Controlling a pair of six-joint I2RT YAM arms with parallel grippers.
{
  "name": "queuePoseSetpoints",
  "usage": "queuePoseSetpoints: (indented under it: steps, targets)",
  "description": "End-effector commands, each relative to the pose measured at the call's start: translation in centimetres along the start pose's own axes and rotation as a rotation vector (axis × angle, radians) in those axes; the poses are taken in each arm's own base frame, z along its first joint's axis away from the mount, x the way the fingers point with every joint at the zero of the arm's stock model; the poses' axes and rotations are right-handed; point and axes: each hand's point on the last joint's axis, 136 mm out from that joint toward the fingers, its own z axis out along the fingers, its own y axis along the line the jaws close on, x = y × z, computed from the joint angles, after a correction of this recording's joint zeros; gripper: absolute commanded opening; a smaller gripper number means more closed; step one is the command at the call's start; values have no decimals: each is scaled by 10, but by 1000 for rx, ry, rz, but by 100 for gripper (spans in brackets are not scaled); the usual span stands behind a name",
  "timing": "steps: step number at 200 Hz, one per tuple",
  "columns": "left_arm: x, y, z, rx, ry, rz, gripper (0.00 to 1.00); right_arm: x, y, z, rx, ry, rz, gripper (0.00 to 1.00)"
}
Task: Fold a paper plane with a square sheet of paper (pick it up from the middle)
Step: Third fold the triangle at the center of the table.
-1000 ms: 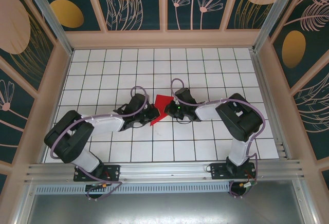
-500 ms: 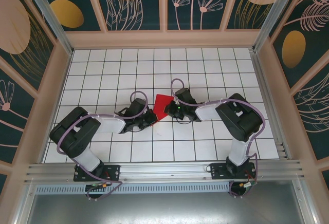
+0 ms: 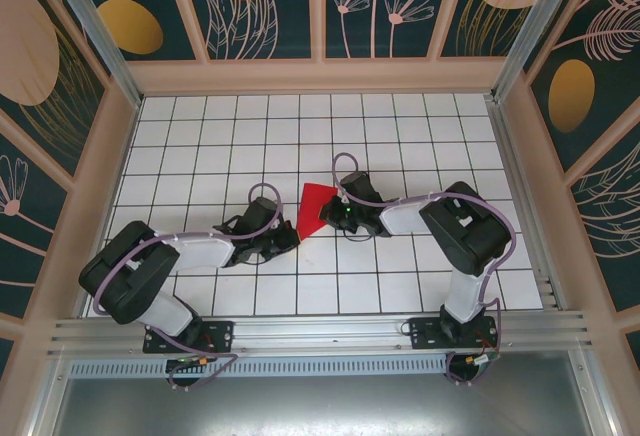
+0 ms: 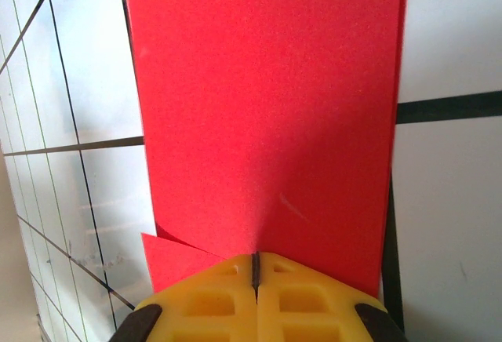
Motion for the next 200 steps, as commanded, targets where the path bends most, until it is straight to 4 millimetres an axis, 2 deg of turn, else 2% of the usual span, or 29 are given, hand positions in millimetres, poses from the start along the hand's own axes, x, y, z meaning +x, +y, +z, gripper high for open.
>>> queuePoseSetpoints:
  steps: [1,29,41,108,133,160,185,200]
  targets:
    - [-3,-13,-8,6,16,85,0,38,-99,-3,337,98,89,0]
    - [-16,-26,-8,33,-30,96,0,38,-98,-3,334,98,87,0]
    - [-19,-25,-5,23,-35,85,0,38,-98,-3,334,99,87,0]
    - [-9,13,12,-122,9,33,0,33,-90,-3,320,91,68,0]
    - [-4,27,15,-176,27,20,0,17,-59,-6,279,72,-51,0]
    - [-1,31,15,-189,39,12,0,-3,-12,-18,201,6,-174,0]
    - [0,31,15,-185,41,14,0,6,19,-21,121,10,-222,0]
    - [0,30,15,-180,43,14,0,15,27,-18,91,25,-219,0]
